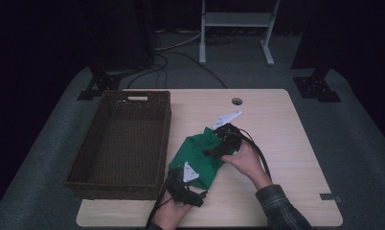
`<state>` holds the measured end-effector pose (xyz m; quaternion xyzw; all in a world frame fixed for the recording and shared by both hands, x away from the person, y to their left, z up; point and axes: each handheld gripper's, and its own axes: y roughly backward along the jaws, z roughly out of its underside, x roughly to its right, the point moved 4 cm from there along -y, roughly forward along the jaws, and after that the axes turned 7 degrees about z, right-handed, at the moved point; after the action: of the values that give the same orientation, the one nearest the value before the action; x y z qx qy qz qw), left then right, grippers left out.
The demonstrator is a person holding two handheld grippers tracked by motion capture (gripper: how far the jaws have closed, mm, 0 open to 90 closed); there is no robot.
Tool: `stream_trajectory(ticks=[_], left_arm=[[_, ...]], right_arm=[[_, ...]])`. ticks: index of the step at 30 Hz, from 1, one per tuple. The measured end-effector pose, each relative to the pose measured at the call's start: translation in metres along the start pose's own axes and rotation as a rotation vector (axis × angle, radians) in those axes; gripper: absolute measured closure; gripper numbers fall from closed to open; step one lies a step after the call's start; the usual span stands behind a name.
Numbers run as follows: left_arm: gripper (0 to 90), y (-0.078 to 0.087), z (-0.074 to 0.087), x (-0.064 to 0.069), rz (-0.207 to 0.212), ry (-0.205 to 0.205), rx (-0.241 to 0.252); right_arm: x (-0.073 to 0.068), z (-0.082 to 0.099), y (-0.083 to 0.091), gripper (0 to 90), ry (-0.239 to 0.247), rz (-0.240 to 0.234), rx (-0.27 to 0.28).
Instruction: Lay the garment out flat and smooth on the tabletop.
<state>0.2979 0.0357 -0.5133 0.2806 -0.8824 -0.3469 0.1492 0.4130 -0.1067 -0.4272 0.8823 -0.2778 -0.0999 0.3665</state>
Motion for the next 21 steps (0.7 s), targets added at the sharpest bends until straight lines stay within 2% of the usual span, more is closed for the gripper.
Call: stream_trajectory(ticks=[6, 12, 18, 21], left_arm=[[0.0, 0.0, 0.0, 0.0, 0.0, 0.0, 0.0], [0.0, 0.0, 0.0, 0.0, 0.0, -0.001, 0.0], [0.0, 0.0, 0.0, 0.0, 0.001, 0.0, -0.002], [0.0, 0.0, 0.0, 0.0, 0.001, 0.0, -0.002]], right_arm=[[0.0, -0.004, -0.008, 7.8, -0.003, -0.022, -0.004], [-0.001, -0.009, -0.014, 15.4, -0.009, -0.049, 0.003], [-0.004, -0.014, -0.021, 31.2, 0.003, -0.057, -0.009], [-0.006, -0.016, -0.024, 38.2, 0.013, -0.046, -0.02]])
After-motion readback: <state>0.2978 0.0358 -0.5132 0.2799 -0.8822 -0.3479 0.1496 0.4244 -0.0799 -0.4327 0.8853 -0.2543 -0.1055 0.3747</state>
